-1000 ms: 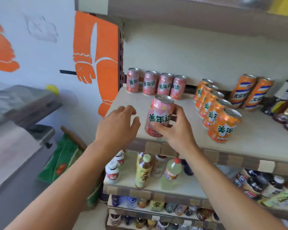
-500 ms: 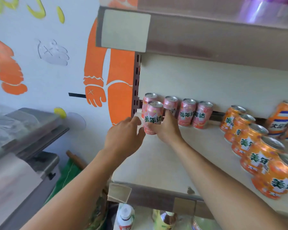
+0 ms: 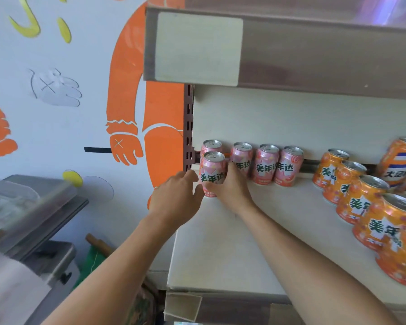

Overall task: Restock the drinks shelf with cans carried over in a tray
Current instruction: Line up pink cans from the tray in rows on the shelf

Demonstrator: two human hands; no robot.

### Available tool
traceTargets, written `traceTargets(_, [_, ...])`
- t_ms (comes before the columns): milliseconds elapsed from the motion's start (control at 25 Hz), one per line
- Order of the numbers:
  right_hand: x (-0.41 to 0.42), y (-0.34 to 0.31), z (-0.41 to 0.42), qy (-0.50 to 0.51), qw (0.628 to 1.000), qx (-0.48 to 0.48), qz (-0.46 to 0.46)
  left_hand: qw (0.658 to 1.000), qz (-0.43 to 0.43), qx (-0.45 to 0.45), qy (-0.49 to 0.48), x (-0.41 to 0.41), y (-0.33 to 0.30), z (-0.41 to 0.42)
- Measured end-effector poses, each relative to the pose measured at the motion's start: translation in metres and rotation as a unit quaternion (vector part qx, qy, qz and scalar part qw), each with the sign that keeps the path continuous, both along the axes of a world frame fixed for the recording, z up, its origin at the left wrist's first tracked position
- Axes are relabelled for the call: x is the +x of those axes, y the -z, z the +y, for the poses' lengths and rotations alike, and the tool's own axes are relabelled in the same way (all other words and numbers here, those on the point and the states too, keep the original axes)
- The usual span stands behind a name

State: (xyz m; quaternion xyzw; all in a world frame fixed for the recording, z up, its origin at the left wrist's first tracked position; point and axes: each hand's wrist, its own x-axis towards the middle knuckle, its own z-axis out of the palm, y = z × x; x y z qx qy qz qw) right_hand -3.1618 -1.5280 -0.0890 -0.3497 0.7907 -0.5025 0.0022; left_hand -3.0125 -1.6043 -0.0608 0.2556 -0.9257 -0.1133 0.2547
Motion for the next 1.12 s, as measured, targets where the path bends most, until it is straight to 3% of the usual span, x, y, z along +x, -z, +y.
traceTargets(440, [-0.001,-0.002,-0.001,-0.002,1.0,0.025,0.016,1.0,-0.005,0.002,0.015,0.001,0.004,-0.005])
traceTargets(800, [-0.011,0.005,0.007,-0.031,0.995,0.084,-0.032,1.0,-0.024,0.005,-0.007,0.006,0.007,-0.003])
traceTargets(960, [-0.008,-0.001,0.033,-0.02,0.987,0.158,0.023,1.0,-0.024,-0.003,-0.01,0.005,0.005,0.011])
traceTargets(1120, [0.007,-0.01,0.077,-0.012,0.962,0.209,0.173,0.999,-0.04,-0.027,-0.007,0.003,0.008,0.035])
